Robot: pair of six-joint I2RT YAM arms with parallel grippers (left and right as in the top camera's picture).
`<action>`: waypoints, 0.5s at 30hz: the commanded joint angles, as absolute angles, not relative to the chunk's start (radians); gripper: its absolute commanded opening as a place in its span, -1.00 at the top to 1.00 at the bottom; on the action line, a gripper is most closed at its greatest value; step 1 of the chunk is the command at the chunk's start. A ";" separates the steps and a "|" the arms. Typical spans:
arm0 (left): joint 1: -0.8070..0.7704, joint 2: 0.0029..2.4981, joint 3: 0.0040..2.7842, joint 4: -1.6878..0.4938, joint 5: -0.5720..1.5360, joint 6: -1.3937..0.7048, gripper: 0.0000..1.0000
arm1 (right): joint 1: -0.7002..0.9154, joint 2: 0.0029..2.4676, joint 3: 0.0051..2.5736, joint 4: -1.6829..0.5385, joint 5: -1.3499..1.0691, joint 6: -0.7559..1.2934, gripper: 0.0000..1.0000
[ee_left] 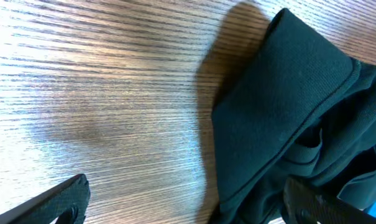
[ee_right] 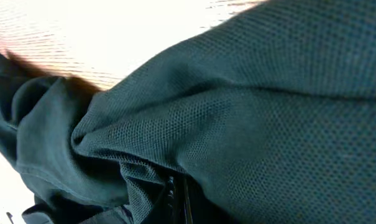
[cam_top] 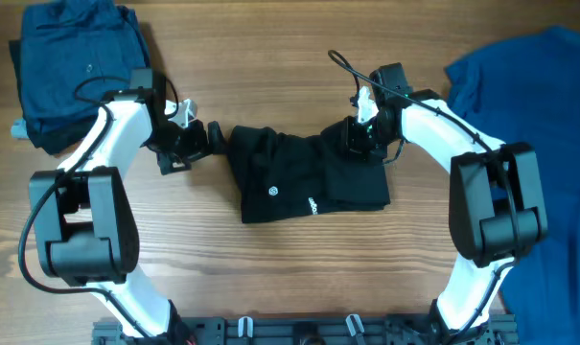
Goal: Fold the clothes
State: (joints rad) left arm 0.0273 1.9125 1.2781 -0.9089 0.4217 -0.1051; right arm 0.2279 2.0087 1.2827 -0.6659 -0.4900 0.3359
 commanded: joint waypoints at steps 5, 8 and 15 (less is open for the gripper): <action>0.032 1.921 1.279 -0.909 0.444 -0.083 -1.00 | 0.229 1.799 1.377 -0.911 -0.333 0.287 0.87; 0.032 1.921 1.279 -0.909 0.445 -0.083 -1.00 | 0.229 1.777 1.372 -0.993 -0.353 0.278 0.65; 0.032 1.921 1.279 -0.909 0.445 -0.083 -1.00 | 0.233 1.779 1.118 -0.836 -0.517 0.255 0.67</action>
